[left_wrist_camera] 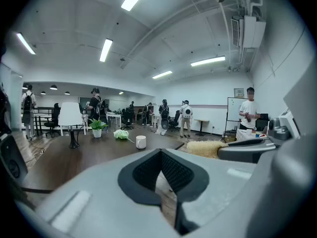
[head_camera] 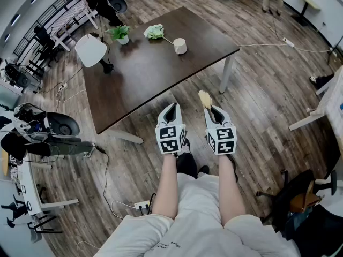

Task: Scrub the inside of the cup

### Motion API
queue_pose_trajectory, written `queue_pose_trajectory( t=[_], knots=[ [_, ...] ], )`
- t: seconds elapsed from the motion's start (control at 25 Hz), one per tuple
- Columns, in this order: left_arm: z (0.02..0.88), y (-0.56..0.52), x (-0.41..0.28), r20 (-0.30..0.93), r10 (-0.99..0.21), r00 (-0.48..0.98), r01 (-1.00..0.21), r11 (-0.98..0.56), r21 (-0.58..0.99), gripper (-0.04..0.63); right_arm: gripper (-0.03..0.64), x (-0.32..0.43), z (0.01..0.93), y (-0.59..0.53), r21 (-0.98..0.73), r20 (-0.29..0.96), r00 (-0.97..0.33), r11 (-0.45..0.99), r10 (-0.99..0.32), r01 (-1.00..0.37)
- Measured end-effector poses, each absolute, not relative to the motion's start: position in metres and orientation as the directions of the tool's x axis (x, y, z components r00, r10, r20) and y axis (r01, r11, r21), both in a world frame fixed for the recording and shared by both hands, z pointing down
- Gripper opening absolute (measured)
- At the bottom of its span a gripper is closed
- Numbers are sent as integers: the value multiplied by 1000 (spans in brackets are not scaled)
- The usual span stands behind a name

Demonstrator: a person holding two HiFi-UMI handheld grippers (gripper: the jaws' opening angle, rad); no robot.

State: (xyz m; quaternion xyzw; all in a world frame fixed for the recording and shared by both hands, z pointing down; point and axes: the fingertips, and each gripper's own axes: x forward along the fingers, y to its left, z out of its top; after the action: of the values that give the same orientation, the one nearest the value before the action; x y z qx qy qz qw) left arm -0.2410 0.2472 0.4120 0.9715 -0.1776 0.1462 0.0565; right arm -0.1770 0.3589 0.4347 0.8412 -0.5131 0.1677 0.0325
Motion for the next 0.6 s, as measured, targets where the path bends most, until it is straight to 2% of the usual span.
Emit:
queue_pose_trajectory(
  t=[0.32,0.52,0.6],
  knots=[
    [420,243,-212,303,-291,907,-322,-945,56,0,75,-159,440,349,-125,313,421,-476,-852,-870],
    [424,226,-182,298,-283,912,-328,-938,112,0,77,-138,441,333,-19,350,404,-438,-845,-899],
    [425,220,-167,300,-283,911,-330,-936,121,0,78,-124,438,327,-49,338,392,-432,-856,-901]
  ],
)
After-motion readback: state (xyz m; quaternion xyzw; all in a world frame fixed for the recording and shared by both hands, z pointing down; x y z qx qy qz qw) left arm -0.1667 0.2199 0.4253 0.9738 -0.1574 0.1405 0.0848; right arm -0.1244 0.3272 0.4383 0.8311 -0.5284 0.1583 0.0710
